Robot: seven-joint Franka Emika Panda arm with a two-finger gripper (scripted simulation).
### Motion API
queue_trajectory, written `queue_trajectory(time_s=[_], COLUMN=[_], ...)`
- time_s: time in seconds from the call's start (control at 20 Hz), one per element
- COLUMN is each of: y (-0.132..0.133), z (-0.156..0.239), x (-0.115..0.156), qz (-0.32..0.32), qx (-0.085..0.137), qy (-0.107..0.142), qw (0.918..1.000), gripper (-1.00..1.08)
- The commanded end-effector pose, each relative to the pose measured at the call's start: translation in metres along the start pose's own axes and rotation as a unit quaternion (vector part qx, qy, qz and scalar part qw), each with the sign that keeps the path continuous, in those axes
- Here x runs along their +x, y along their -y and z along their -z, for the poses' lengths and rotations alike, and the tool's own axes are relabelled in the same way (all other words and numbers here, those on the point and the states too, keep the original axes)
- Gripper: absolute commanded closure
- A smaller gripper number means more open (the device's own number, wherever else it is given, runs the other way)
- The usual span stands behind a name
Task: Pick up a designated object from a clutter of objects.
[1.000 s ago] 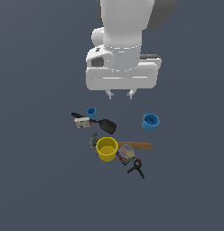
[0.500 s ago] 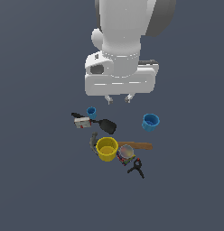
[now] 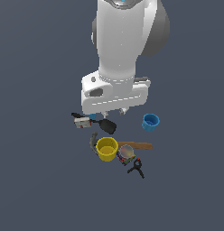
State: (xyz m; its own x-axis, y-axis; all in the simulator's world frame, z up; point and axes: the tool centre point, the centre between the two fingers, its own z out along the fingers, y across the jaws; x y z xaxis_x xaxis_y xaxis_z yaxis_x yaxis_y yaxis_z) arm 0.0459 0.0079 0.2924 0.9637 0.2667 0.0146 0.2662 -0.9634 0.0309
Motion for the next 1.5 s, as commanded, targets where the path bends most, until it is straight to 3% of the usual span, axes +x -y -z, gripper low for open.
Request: queue_trajectory(time_s=[0.0,0.45,1.1,1.45], y=[-0.007,-0.031,-0.058,-0.065], z=[-0.014,-0.067,-0.141,-0.161], x=[0.006,0.026,0.042,0.045], qz=[0.033,0.155,0.307,0.345], qx=[-0.004,-0.012,-0.007,-0.004], qy=[0.005,0.024,0.044,0.048], qw=[0.9994,0.9876,0.9508,0.9373], gripper=[-0.20,-0.20,-0.20,-0.20])
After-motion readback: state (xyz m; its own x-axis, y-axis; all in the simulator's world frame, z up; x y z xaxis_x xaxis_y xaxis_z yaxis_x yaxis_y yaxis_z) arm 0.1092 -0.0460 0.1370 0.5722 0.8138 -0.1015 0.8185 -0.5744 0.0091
